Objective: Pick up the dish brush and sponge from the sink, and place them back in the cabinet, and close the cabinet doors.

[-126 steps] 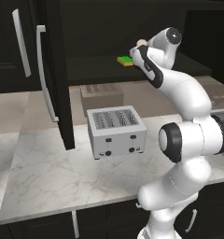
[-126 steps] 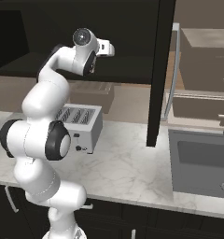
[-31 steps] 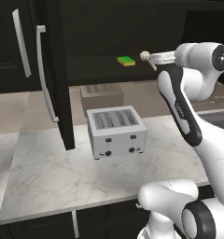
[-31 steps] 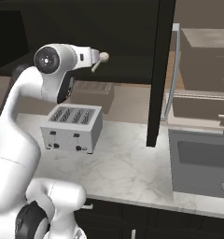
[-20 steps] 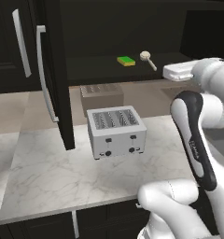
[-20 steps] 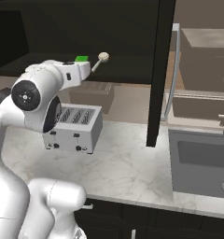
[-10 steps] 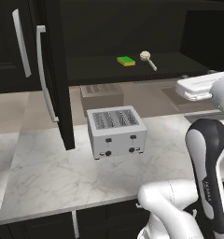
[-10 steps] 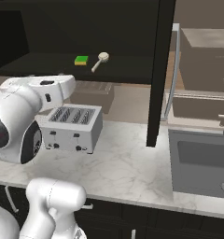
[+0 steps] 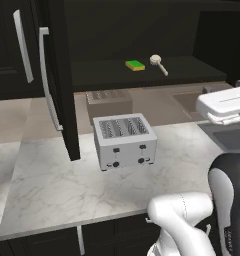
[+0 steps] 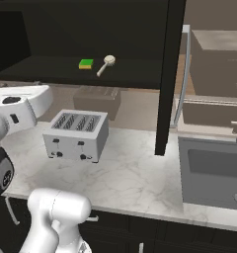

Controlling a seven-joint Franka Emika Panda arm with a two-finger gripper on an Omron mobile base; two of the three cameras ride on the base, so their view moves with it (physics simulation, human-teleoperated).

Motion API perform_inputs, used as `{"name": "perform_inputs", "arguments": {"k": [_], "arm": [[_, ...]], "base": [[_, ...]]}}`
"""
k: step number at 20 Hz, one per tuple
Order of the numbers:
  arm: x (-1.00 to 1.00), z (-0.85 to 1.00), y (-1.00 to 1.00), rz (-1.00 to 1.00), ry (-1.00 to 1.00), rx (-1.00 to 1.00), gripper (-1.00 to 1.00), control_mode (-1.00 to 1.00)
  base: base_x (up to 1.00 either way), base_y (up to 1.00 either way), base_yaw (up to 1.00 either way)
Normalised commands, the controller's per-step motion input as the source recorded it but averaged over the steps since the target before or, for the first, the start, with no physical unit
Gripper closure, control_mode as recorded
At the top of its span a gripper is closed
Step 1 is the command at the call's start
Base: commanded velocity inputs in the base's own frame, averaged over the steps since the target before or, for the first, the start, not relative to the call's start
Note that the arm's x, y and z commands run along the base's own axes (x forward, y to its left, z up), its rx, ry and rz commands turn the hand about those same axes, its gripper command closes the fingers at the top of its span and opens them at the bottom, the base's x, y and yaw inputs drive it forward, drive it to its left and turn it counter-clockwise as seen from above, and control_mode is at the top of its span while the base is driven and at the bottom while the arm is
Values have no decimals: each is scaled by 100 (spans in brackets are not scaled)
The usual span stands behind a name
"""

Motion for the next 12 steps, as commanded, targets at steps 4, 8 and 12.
{"name": "perform_inputs", "arguments": {"k": [4,8,12], "arm": [[-61,12,43,-3,-5,0,-100,-100],[-62,4,44,-3,-1,0,-100,-100],[-64,0,45,-2,0,0,-100,-100]], "base": [[0,0,0],[0,0,0],[0,0,0]]}}
